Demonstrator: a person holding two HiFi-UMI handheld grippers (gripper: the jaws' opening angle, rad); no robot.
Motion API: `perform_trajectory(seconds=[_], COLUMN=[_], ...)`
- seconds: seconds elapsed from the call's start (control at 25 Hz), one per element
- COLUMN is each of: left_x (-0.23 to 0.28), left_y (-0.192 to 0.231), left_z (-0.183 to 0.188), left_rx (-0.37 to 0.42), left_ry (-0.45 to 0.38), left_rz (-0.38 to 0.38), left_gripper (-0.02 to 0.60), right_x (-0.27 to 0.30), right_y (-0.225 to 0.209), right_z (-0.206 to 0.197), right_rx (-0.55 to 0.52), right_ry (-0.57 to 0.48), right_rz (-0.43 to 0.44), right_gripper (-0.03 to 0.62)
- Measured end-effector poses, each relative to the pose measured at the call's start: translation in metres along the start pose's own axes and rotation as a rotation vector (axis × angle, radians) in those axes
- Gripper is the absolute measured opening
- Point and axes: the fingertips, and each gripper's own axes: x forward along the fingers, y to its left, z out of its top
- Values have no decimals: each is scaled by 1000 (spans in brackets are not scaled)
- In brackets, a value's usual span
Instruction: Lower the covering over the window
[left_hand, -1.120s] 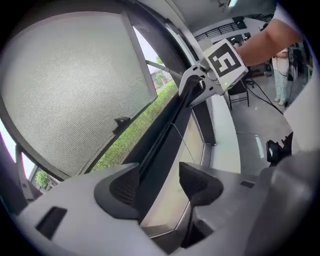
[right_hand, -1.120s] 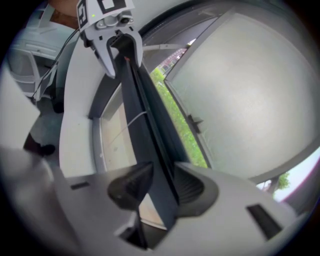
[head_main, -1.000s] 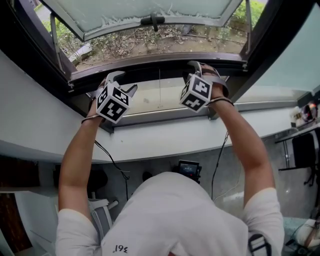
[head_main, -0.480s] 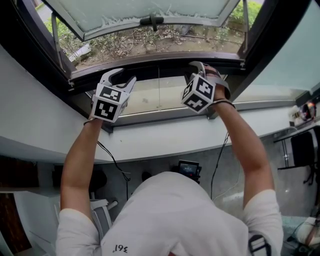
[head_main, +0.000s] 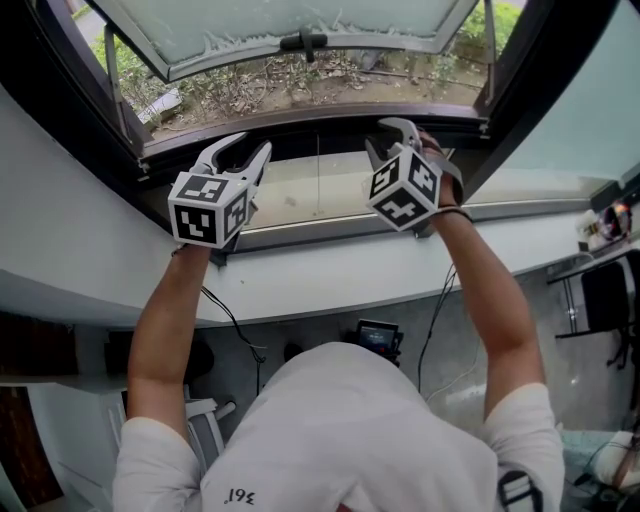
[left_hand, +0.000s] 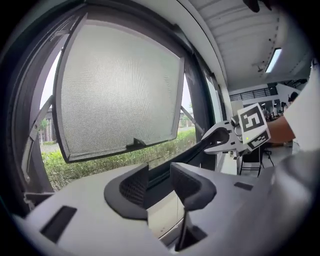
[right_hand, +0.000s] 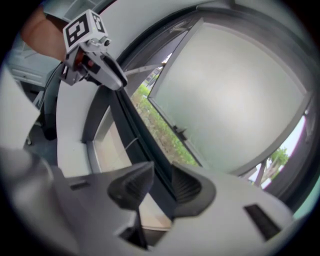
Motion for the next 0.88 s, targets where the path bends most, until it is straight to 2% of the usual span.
perform_trajectory(seconds=[0.28,0.56,0.88], left_x=[-13,-28,-44], left_y=[-10,-24,-49], left_z=[15,27,32], left_rx=[-52,-105,-128], left_ry=[-67,-132,-167], left_rz=[-18,-28,-86], left_gripper=[124,100,98], right_x=[-20,-33,-52], right_y=[-9,-11,-8], right_z=[15,20,27], right_rx=[100,233,345], right_ry=[-61,-115,-185], right_rz=[-19,-1,23], right_gripper=[124,101,80])
